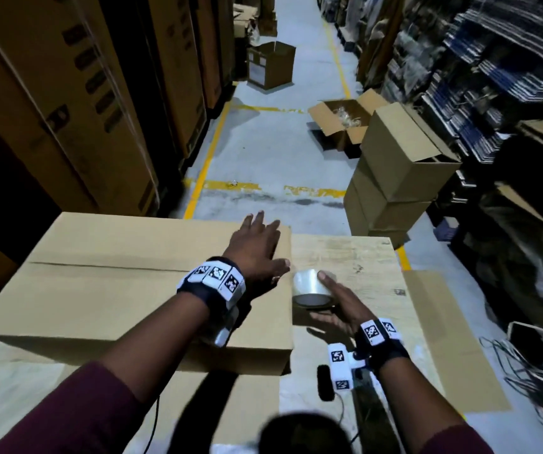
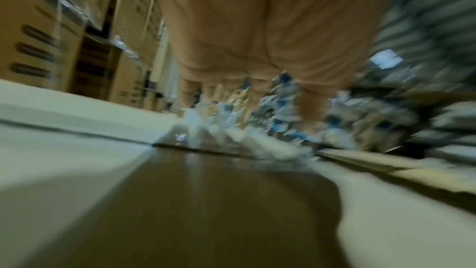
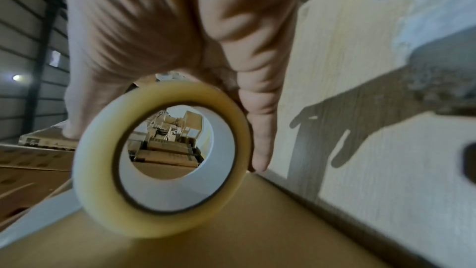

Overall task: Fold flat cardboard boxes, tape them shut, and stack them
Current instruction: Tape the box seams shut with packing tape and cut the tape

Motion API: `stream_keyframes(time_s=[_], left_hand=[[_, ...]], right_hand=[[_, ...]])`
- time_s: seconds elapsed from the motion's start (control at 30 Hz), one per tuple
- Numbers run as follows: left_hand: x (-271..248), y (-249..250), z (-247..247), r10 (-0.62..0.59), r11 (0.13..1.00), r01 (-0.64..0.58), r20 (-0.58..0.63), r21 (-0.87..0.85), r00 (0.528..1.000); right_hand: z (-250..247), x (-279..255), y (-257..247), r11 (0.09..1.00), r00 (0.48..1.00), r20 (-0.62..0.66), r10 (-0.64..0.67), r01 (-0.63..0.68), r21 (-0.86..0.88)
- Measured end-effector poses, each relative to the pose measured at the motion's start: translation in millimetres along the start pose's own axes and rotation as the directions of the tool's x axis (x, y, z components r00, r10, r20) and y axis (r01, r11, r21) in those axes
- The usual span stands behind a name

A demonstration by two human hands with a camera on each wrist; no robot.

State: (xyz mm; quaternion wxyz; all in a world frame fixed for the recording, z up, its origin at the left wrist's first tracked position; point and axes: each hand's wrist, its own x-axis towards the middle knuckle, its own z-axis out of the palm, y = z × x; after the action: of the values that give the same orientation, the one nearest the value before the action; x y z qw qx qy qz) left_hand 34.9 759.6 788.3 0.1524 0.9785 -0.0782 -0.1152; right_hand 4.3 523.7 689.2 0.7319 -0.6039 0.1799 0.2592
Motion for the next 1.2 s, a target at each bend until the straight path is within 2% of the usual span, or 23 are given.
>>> stream_keyframes(time_s=[0.07,0.1,0.2,0.3,0.33,0.43,0.57,0.6,0.63,0.67,0.7,0.8,0.87,0.9,0.93,1.0,1.07,1.13,1.2], left_hand=[[18.4,2.6,1.5,-0.063,0.995,0.055,0.107,0.080,0.992],[22.8,2.4,3.0,-0.085,0.993,0.074,0.121,0.091,0.989],[25.6,-0.1,4.1,-0.091,0.993,0.083,0.084,0.089,0.992],[19.4,-3.1,3.4,-0.095,0.991,0.085,0.101,0.101,0.990],[16.4,-3.0,4.3,-0.101,0.991,0.089,0.116,0.098,0.988],[11.5,-4.4,5.4,-0.102,0.993,0.093,0.118,0.076,0.988],[9.4,-1.4,4.9,-0.108,0.992,0.098,0.132,0.078,0.985],[8.8,-0.7,4.9,-0.111,0.992,0.101,0.133,0.078,0.985],[8.3,-0.3,5.3,-0.112,0.992,0.102,0.132,0.077,0.985],[7.7,0.6,6.7,-0.108,0.992,0.099,0.128,0.078,0.986],[7.1,1.0,8.0,-0.100,0.993,0.091,0.121,0.080,0.988],[6.8,5.5,10.4,-0.034,0.996,0.025,0.102,0.090,0.994],[8.0,7.8,11.6,0.007,0.995,-0.015,0.088,0.094,0.996],[8.6,8.8,11.9,0.016,0.995,-0.024,0.086,0.094,0.996],[9.2,8.6,12.1,0.019,0.995,-0.027,0.086,0.095,0.996],[9.9,7.3,12.6,0.025,0.994,-0.034,0.088,0.103,0.996],[10.0,4.6,12.7,0.025,0.994,-0.035,0.093,0.107,0.995],[9.4,3.6,12.8,0.027,0.993,-0.039,0.105,0.114,0.994],[8.3,3.6,11.1,0.035,0.991,-0.050,0.120,0.126,0.992]], right_hand=[[2.4,0.8,4.4,1.000,1.000,-0.008,-0.013,0.013,-0.003],[3.4,1.8,5.3,0.999,0.999,-0.036,-0.027,0.025,-0.039],[9.9,8.6,12.4,0.995,0.991,-0.111,-0.072,0.063,-0.077],[15.4,20.2,36.3,0.973,0.972,-0.214,-0.096,0.046,-0.227],[15.8,19.8,42.6,0.973,0.965,-0.244,-0.098,0.041,-0.227],[13.6,17.5,46.2,0.983,0.974,-0.214,-0.078,0.040,-0.179],[-1.0,13.0,37.0,0.965,0.994,-0.077,-0.074,0.052,-0.257],[-7.4,11.4,37.4,0.962,0.995,-0.067,-0.073,0.053,-0.269],[-19.9,14.6,45.0,0.941,0.990,-0.118,-0.077,0.033,-0.338],[-36.1,15.8,53.7,0.900,0.975,-0.198,-0.096,0.000,-0.436],[-54.0,15.8,63.0,0.846,0.939,-0.316,-0.135,-0.057,-0.530],[-102.2,-3.8,93.7,0.593,0.755,-0.614,-0.231,-0.391,-0.704],[-122.4,-21.2,112.6,0.410,0.655,-0.713,-0.251,-0.595,-0.691],[-127.8,-30.7,118.0,0.376,0.631,-0.742,-0.226,-0.646,-0.664],[-131.3,-35.3,122.6,0.368,0.629,-0.755,-0.184,-0.668,-0.646],[-136.9,-35.4,134.4,0.381,0.668,-0.728,-0.158,-0.639,-0.668],[-134.5,-33.4,132.8,0.453,0.724,-0.677,-0.132,-0.563,-0.691],[-124.7,-30.1,125.9,0.617,0.756,-0.650,-0.076,-0.477,-0.626],[-103.3,-28.9,111.8,0.869,0.771,-0.636,0.016,-0.325,-0.372]])
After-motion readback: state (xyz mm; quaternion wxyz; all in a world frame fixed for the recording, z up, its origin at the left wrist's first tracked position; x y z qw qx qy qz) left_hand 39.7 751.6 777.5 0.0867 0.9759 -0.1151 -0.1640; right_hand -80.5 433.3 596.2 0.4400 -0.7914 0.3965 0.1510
